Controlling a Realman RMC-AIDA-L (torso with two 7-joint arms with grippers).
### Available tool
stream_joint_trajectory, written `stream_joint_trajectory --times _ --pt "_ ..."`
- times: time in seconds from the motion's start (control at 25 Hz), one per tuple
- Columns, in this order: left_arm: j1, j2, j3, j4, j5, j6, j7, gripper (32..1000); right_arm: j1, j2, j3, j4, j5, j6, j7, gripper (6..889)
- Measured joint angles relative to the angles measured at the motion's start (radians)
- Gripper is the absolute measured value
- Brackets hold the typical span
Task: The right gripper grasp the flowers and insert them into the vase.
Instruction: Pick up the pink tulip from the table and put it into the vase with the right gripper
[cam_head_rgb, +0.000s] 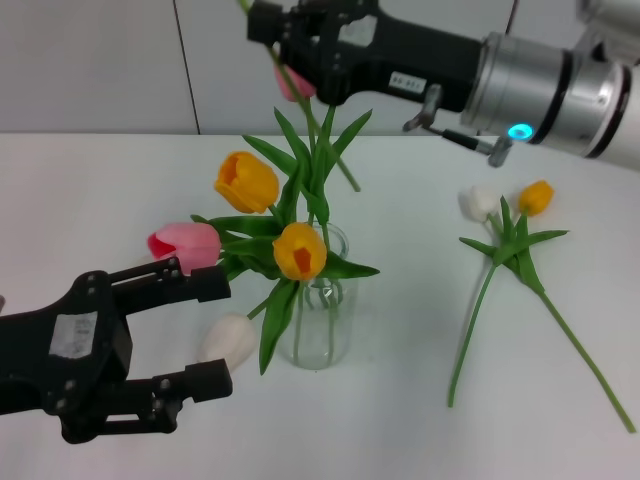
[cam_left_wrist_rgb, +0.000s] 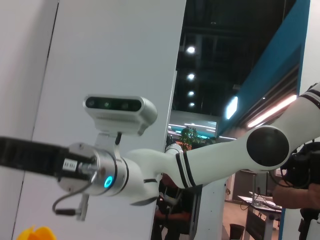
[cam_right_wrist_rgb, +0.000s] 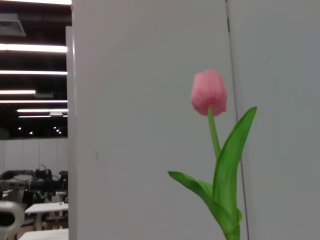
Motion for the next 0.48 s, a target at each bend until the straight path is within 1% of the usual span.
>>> stream_joint_trajectory --times 0.08,0.2,0.36,0.48 --pt "0.0 -0.0001 0.0 0.0 0.0 -0.001 0.0 835 0.015 0.004 0.001 0.041 0.0 0.006 -0.049 17" --pt "-0.002 -0.0001 0.0 -0.002 0.0 -0.002 0.001 835 0.033 0.005 0.007 0.099 0.005 0.009 -0.1 17" --pt "-0.012 -0.0015 0.0 -0.02 0.001 -0.003 0.001 835 0.038 0.005 0.004 0.155 0.052 0.007 -0.153 17" --pt "-0.02 -0.0019 -0.001 -0.039 0.002 -0.003 0.003 835 0.038 0.005 0.005 0.181 0.062 0.004 -0.183 17"
